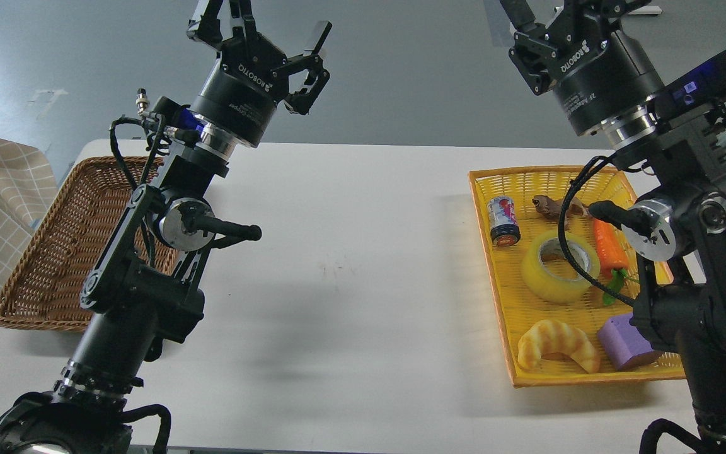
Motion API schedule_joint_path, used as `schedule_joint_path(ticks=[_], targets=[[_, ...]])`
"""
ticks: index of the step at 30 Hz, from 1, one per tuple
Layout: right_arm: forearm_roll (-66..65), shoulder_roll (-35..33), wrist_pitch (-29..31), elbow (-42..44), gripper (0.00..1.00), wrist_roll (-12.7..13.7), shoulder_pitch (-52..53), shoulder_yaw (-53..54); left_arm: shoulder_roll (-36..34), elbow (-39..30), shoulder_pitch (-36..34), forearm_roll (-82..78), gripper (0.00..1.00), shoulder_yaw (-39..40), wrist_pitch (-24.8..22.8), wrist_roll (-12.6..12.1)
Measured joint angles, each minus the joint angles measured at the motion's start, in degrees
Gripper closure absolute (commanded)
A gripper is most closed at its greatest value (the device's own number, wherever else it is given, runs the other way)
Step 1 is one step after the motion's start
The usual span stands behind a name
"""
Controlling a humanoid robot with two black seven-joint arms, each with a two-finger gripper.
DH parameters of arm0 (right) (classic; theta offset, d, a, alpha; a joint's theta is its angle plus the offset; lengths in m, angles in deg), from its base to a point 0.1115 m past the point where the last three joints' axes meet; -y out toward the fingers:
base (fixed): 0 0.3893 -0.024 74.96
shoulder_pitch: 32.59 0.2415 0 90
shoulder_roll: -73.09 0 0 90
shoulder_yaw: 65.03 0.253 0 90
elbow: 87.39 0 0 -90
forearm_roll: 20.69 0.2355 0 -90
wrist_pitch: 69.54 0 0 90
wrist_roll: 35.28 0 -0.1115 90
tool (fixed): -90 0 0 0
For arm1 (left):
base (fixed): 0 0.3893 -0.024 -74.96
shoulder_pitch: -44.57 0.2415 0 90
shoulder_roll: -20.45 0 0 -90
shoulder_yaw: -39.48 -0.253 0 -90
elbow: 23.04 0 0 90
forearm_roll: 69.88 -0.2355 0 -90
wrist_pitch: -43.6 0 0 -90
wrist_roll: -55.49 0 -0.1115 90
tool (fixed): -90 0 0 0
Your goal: Place and transfer tape with both arms
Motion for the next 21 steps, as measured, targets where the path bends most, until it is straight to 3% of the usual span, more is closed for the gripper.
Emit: schedule_joint_path(ticks=[21], targets=[[0.1,0.0,-1.2,-1.2,0.00,0.5,0.0,0.0,0.0,0.0,0.3,1.0,0.02,0.0,0.5,-0.1]])
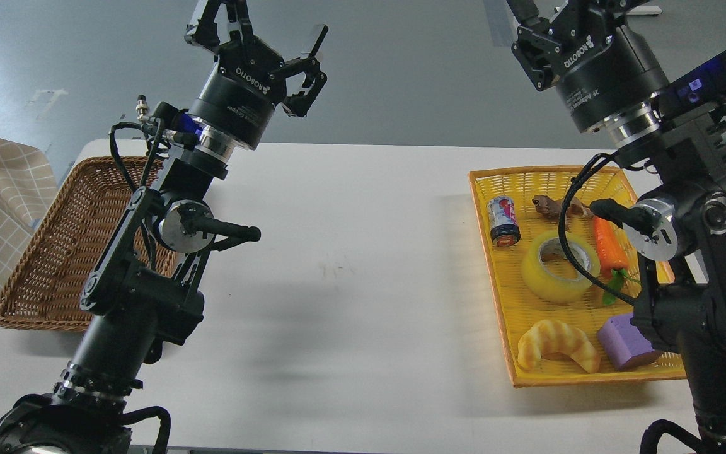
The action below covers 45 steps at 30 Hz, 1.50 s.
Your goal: Place and transfer tape with both arms
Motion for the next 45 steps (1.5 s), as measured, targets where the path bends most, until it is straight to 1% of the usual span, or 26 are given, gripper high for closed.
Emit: schedule_joint_path(ticks=[15,22,24,29,32,34,39,43,45], targets=[[0.0,0.0,0.0,-0.6,0.00,-0.1,0.2,0.1,0.0,0.0,-0.2,-0.1,0.02,0.0,-0.3,0.1],[-0.2,-0.5,1.1,-2.3,0.00,0.1,0.9,-0.4,0.0,0.0,-0.3,-0.1,0.02,0.0,0.2,0.1],[-0.7,-4.0,1.4,-2.4,0.00,0.2,1.7,-2.3,0.0,0.0,-0.2,-0.2,0.02,0.0,0.1,0.1],[-2.3,-20.2,1.6,-2.4,0.00,0.3,2.8,-9.2,-0.5,-0.1,-0.1,-0.2,0.02,0.0,-0.2,0.1],[-5.9,-27.8,1.7,-2.4,0.00,0.3,2.4,-11.1,-0.6,-0.1,-0.1,-0.2,0.02,0.0,-0.1,0.1],[-10.4,-31.4,2.2,-2.3,0.00,0.3,1.9,-12.3,-0.4,-0.1,-0.1,-0.2,0.02,0.0,0.1,0.1],[-23.9,-37.5,4.9,-1.8,0.01,-0.1,-0.5,-14.3,-0.3,-0.1,0.0,-0.2,0.02,0.0,0.2,0.1],[-34.9,-39.6,5.7,0.7,0.01,0.0,-3.7,-14.6,-0.8,-0.1,0.0,-0.2,0.02,0.0,0.2,0.0],[-37.8,-39.6,5.7,2.5,0.01,0.0,-4.6,-14.6,-0.8,-0.1,0.1,-0.2,0.02,0.0,0.2,0.0]])
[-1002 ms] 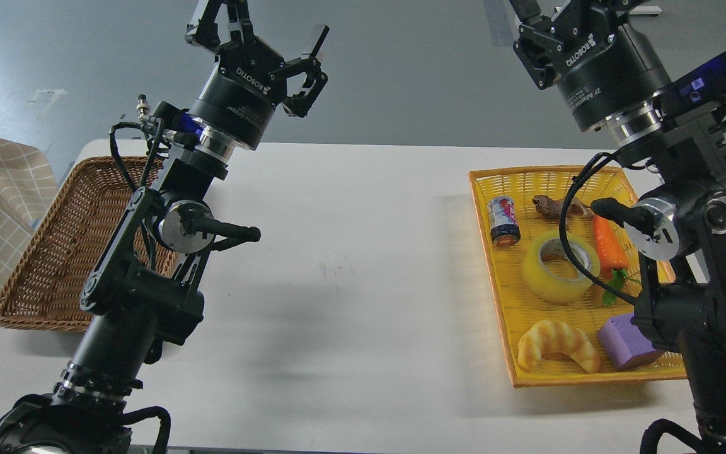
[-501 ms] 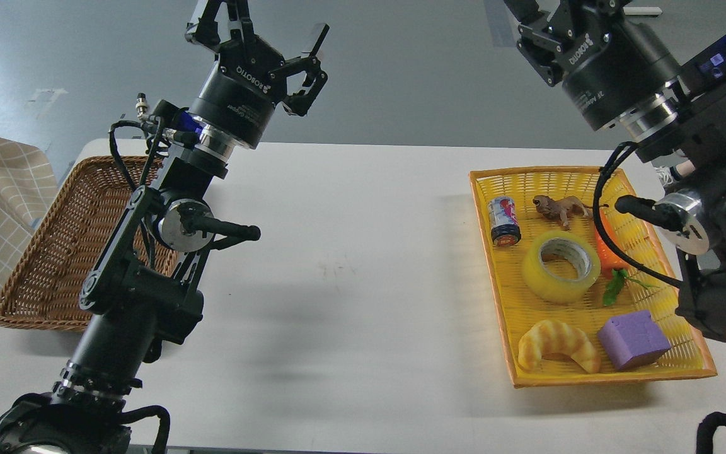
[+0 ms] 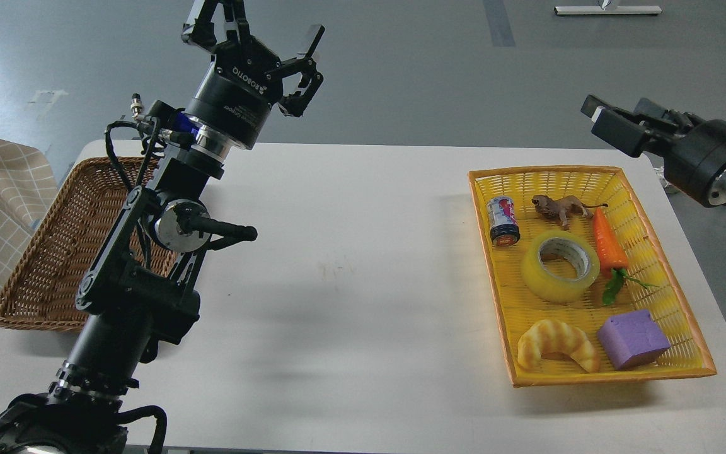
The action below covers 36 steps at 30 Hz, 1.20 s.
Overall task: Place and transfer tape with both arms
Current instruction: 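Lower the right gripper into the yellow tray toward the tape roll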
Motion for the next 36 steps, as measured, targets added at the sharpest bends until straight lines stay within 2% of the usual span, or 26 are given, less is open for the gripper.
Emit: schedule_joint_path(ticks=[7,14,23,36], targets=[[-3.6,0.3,0.0,6.1,0.01,-0.1,-0.8,-2.3,-0.5,0.0,0.4,0.0,0.02,0.0,0.1,0.0],[-4.4,3.4,0.0,11.7,0.01,-0.3,-1.0,-4.8,-0.6,0.0,0.8,0.0,0.02,0.1,0.1,0.1],[-6.7,5.0,0.0,13.1,0.01,-0.3,-1.1,-9.6,-0.8,0.0,1.2,0.1,0.02,0.2,0.0,0.2],[-11.2,6.6,1.5,14.9,0.00,-0.3,-3.0,-10.1,-0.9,0.2,1.5,0.1,0.02,0.2,-0.3,0.2]])
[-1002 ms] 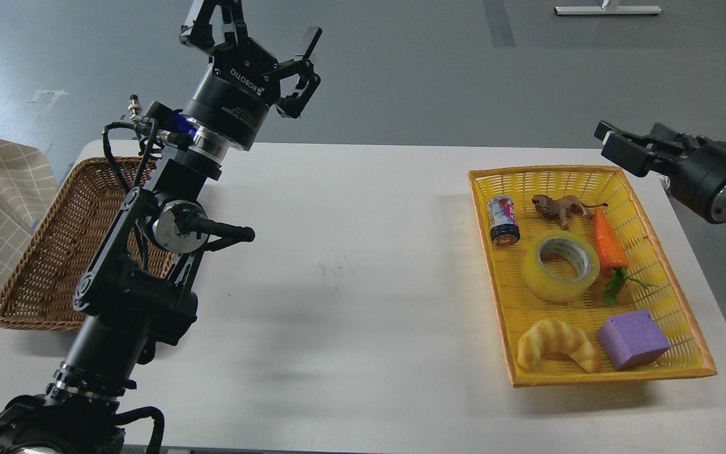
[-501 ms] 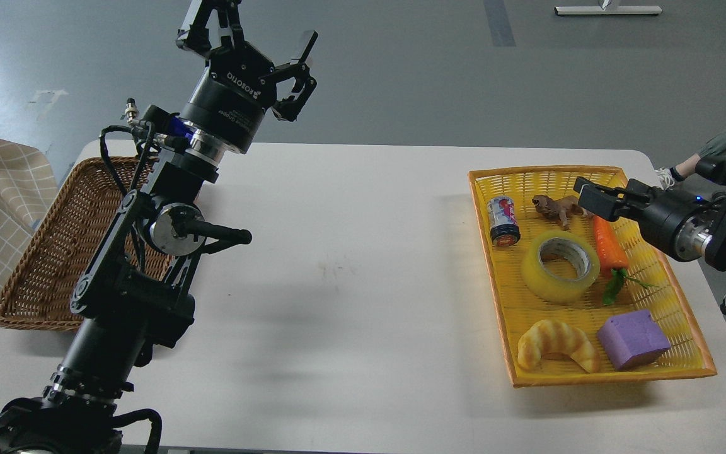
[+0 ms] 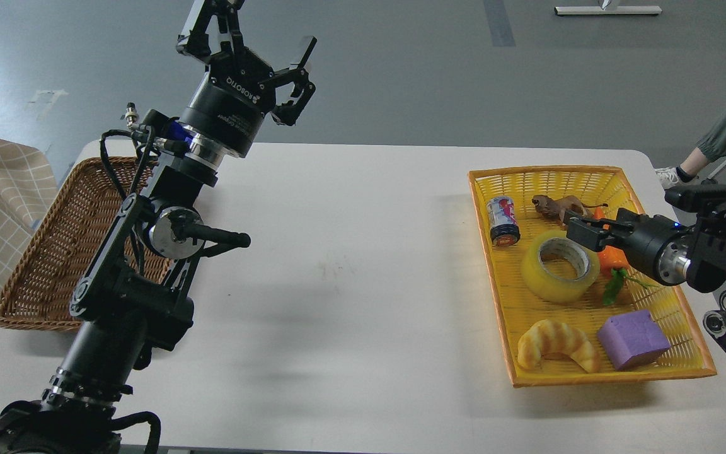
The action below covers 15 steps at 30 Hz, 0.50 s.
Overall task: Place and transfer tape with both arms
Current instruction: 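Lower the right gripper into the yellow tray toward the tape roll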
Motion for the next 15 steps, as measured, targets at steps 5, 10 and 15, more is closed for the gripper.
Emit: schedule_joint_path(ticks=[5,10,15], targets=[[-0.7,0.4,0.1,0.1,0.00,0.0,-1.2,0.0,0.0,0.0,0.0,0.0,0.02,0.0,0.0,0.0],[-1.7,1.2,0.1,0.1,0.00,-0.1,-2.3,-0.1,0.0,0.0,0.0,0.0,0.02,0.0,0.2,0.0],[-1.8,1.7,0.1,0.0,0.00,-0.1,-2.7,-0.6,-0.1,0.0,0.0,0.0,0.02,0.2,0.2,0.0]])
